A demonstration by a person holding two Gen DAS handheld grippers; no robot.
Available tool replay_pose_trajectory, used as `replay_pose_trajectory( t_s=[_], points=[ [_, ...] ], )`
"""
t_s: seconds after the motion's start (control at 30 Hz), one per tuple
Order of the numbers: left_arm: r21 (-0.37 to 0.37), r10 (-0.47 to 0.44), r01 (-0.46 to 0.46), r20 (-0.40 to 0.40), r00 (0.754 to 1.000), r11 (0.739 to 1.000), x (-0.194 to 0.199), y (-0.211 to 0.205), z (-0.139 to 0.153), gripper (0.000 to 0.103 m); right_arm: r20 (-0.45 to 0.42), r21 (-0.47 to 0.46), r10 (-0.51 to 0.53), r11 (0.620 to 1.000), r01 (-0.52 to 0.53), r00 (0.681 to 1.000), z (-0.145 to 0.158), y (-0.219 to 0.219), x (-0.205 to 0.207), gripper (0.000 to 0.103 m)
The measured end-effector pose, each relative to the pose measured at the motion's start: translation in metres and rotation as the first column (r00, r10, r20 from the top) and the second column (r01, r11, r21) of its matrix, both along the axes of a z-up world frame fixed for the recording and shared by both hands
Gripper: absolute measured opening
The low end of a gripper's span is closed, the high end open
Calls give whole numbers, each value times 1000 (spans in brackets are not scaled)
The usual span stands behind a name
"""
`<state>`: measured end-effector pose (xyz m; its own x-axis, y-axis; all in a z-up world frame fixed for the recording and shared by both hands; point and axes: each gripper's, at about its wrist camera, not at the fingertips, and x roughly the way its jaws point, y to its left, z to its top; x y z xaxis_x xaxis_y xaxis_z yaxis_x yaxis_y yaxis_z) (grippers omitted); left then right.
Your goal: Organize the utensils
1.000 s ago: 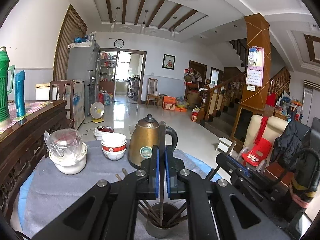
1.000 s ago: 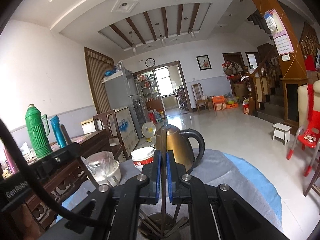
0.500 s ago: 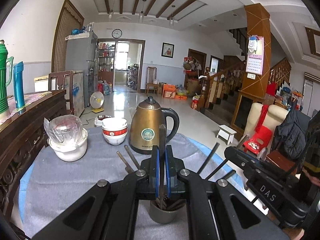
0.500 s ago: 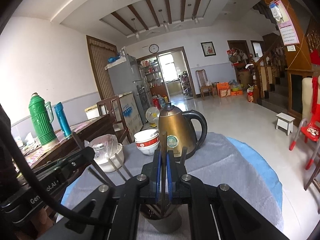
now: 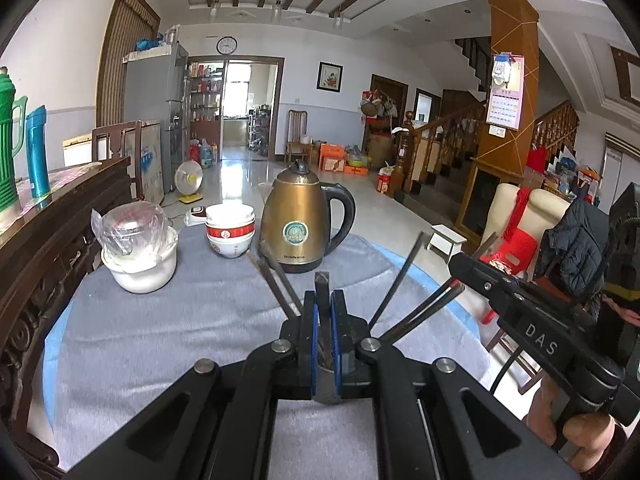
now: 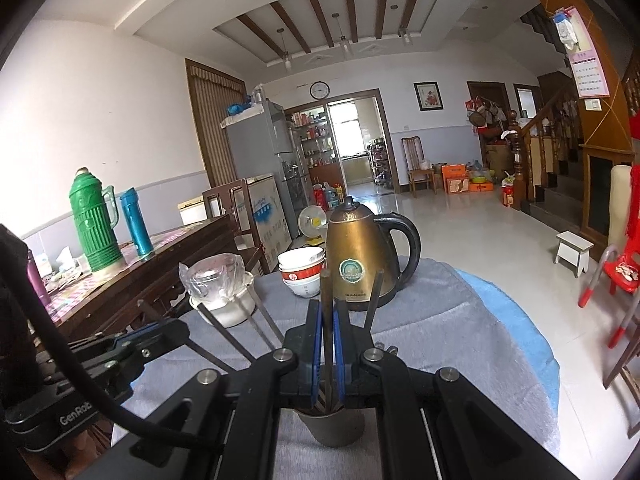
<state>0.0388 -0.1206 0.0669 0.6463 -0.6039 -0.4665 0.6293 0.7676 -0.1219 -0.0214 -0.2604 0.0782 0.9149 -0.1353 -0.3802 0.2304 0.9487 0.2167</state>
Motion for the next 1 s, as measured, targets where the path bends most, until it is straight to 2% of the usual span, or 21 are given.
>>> replay_pose_trajectory(
  t_s=[0.23, 0.47, 0.5, 0.57, 0.63, 0.77, 0.83, 0.93, 1.0],
  points=[
    [2, -8, 8, -14, 1000, 1000, -1, 5, -2, 6, -30, -16, 3, 1000, -3, 1000, -5, 5, 6, 8],
    [16, -15, 16, -12, 1000, 1000, -2, 8, -3, 7, -40, 20, 7, 1000, -6, 999, -7, 1, 10, 10],
    [23, -15, 16, -13, 1000, 1000, -3, 8, -4, 10, -43, 25, 11, 1000, -10, 999, -7, 0, 10, 10],
    [38, -5, 5, -11, 1000, 999, -4, 10, -5, 22, -47, 33, 13, 999, -12, 999, -7, 0, 11, 10],
    [52, 19, -18, -2, 1000, 998, -5, 14, -6, 49, -48, 58, 14, 998, -12, 999, -7, -4, 10, 10],
    [91, 75, -79, 44, 996, 993, -10, 25, -8, 62, -44, 97, 9, 995, -5, 999, -6, -11, 8, 10],
    [110, 105, -110, 48, 993, 988, -10, 32, -10, 72, -40, 110, 8, 994, -3, 999, -6, -13, 6, 10],
    [135, 131, -135, 36, 991, 982, -11, 43, -16, 79, -7, 128, 0, 992, 1, 1000, -2, -15, -2, 10],
    [164, 156, -158, 30, 987, 974, -12, 51, -20, 81, 3, 139, 1, 990, -1, 1000, 1, -16, -6, 10]
  ],
)
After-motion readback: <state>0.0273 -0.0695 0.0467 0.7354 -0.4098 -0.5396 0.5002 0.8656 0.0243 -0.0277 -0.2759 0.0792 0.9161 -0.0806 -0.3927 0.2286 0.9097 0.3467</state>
